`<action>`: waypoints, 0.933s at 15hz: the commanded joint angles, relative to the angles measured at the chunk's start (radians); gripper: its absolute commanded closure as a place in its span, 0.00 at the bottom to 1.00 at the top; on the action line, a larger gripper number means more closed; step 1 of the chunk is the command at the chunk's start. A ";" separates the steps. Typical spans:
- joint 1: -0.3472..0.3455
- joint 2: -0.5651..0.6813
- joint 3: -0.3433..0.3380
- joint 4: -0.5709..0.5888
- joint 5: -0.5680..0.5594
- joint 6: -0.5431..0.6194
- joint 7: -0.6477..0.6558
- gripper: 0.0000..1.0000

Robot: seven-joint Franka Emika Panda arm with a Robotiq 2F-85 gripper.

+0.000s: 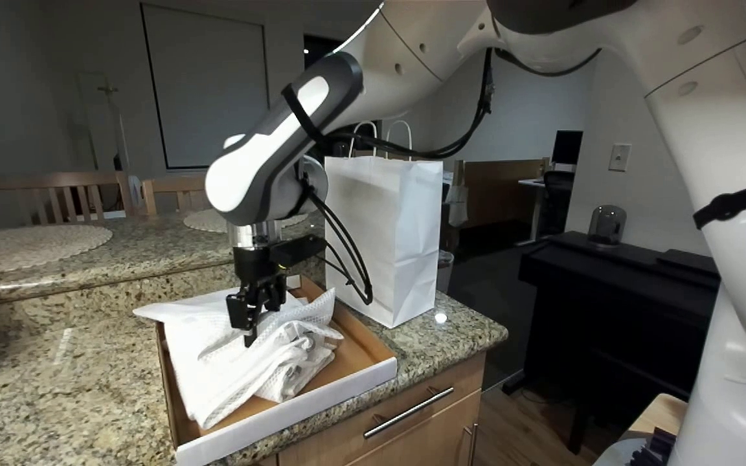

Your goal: Pick up the cloth and put it in the paper bag

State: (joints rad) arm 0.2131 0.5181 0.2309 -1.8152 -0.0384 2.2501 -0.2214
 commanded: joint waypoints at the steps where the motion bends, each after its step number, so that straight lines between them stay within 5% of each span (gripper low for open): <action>1: -0.047 -0.014 0.042 -0.006 0.093 -0.018 -0.080 0.59; 5: -0.096 -0.028 0.085 -0.017 0.220 -0.021 -0.151 0.85; 8: -0.136 -0.041 0.114 -0.014 0.327 -0.048 -0.204 0.93; 14: -0.168 -0.144 0.124 -0.054 0.496 -0.033 -0.215 0.90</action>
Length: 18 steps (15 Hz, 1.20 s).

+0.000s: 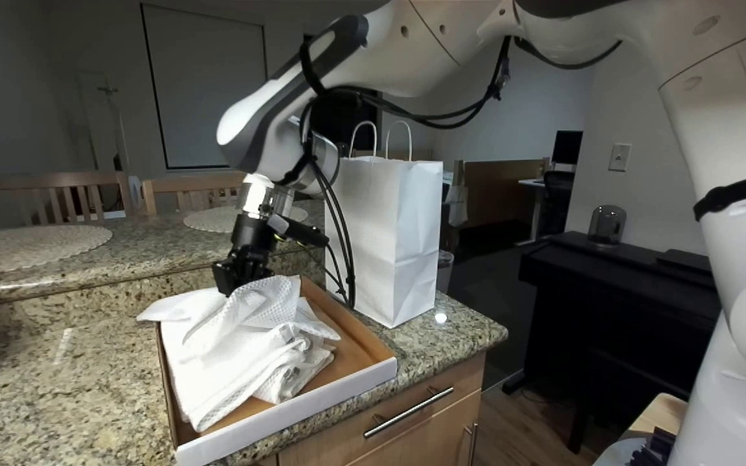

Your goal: Pick up the cloth and put it in the paper bag

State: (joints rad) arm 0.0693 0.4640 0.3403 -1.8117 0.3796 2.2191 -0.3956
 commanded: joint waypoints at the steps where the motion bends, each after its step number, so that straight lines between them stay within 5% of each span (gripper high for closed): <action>1: -0.024 -0.122 0.015 -0.069 0.100 0.003 -0.042 0.89; 10: 0.060 -0.436 -0.017 -0.137 0.181 0.058 0.034 0.90; 18: 0.121 -0.678 -0.093 -0.124 0.125 0.077 0.264 0.91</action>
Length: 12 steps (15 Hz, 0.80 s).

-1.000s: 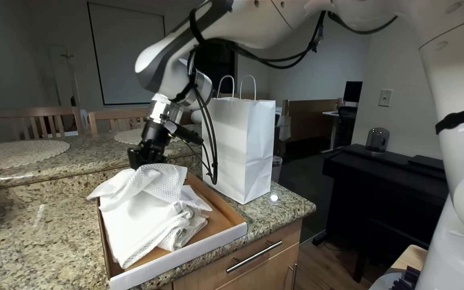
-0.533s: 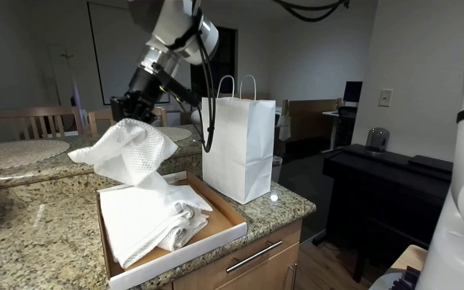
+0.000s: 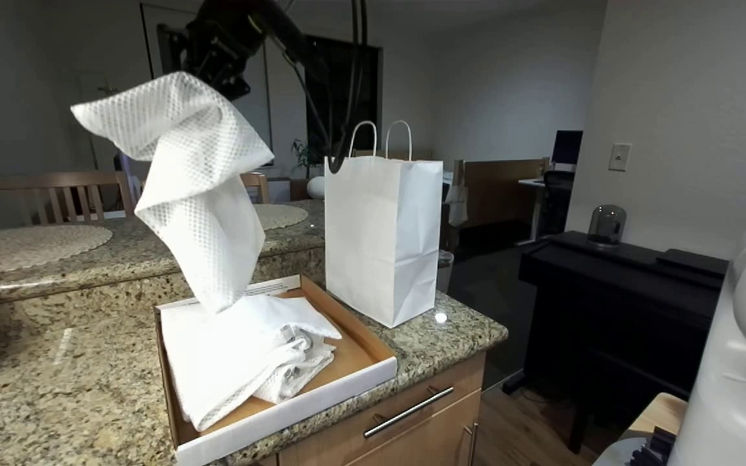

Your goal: Pick up the cloth and put it in the paper bag

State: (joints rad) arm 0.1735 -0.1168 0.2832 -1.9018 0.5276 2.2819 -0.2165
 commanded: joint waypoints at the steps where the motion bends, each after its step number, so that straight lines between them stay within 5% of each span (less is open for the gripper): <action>1: 0.014 -0.126 -0.048 -0.024 -0.037 0.006 0.114 0.91; 7: -0.012 -0.228 -0.131 0.074 -0.127 -0.049 0.222 0.91; 12: 0.004 -0.249 -0.237 0.187 -0.123 -0.143 0.094 0.92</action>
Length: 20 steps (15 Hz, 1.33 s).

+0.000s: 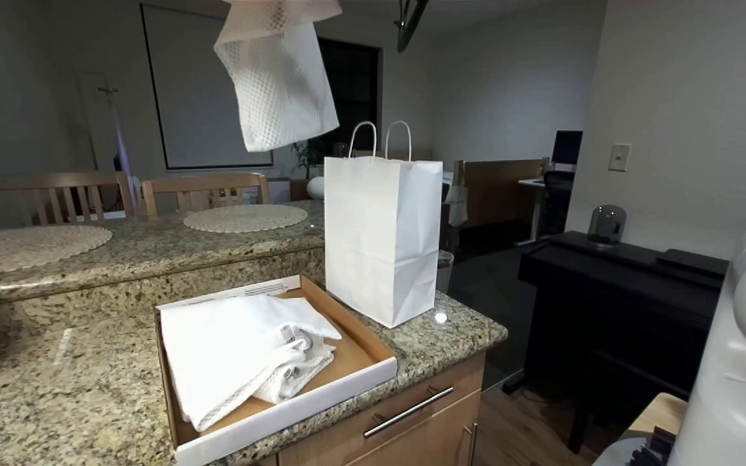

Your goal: Pick up the cloth and put it in the paper bag

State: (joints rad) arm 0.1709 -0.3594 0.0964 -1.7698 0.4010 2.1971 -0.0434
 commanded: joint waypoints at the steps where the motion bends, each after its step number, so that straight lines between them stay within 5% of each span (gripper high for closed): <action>1: 0.012 -0.009 -0.082 0.089 0.022 -0.097 -0.124 0.92; 6: 0.000 0.003 -0.201 0.210 0.070 -0.223 -0.270 0.92; 10: -0.001 0.059 -0.321 0.305 0.086 -0.388 -0.526 0.92; 16: -0.092 0.337 -0.492 0.625 0.231 -0.761 -0.951 0.92; 17: -0.050 0.391 -0.552 0.685 0.237 -0.806 -0.998 0.92; 20: -0.085 0.519 -0.575 0.843 0.263 -0.907 -1.116 0.93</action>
State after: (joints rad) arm 0.1172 0.0158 -0.4528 -1.1235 0.6235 1.3947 -1.0492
